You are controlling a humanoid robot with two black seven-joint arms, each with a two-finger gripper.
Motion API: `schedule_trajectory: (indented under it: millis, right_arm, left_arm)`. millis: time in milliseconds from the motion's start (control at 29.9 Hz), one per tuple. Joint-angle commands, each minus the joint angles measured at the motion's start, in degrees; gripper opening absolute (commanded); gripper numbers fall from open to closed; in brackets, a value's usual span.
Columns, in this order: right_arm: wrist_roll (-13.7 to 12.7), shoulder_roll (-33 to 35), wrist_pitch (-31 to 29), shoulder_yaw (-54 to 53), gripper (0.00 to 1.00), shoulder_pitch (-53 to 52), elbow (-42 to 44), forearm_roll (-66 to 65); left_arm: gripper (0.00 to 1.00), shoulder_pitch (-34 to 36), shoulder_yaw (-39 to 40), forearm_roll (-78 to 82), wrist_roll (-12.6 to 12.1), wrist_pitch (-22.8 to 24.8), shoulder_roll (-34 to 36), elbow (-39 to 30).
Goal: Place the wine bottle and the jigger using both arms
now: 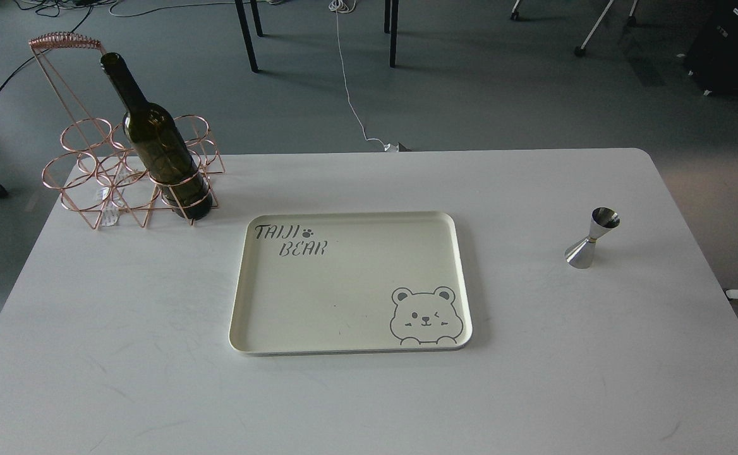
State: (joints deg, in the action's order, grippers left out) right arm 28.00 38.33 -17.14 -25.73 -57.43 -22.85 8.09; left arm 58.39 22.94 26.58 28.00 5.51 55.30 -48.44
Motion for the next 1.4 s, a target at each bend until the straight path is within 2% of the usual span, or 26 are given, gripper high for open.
schedule_trajectory:
  millis: [0, 200, 367, 635, 835, 1035, 1369]
  right_arm:
    - [0.00, -0.01, -0.26, -0.02, 0.99, 1.35, 0.00, 0.00]
    - [0.00, -0.18, -0.17, -1.60, 0.96, 3.90, 0.00, 1.65]
    - [0.00, -2.81, -1.40, -2.48, 0.97, 7.94, -0.18, 8.69]
    - [0.00, -3.87, -2.98, -2.92, 0.98, 10.67, -0.35, 9.84]
    - [-0.05, -3.87, -6.85, -3.45, 0.99, 13.48, -0.09, 12.83]
    - [0.00, -6.33, -6.94, -3.54, 0.99, 15.16, -0.26, 12.92]
    - [-0.14, -6.77, -7.20, -2.75, 0.99, 15.24, -0.44, 12.48]
  left_arm:
    - [0.98, -3.10, 0.00, -8.72, 0.00, 0.99, -0.46, 1.77]
    - [0.98, -8.89, 0.44, -36.03, 0.00, 7.22, -2.57, 6.42]
    - [0.98, -12.50, 0.52, -39.41, 0.00, 15.39, -3.27, 9.33]
    - [0.98, -18.04, 0.96, -47.93, 0.00, 22.07, -6.87, 12.49]
    - [0.98, -21.12, 1.93, -50.04, 0.00, 22.49, -8.81, 14.60]
    - [0.98, -22.88, 6.32, -50.75, 0.00, 22.49, -10.39, 14.25]
    - [0.99, -23.05, 6.59, -50.40, 0.00, 22.49, -10.22, 14.16]
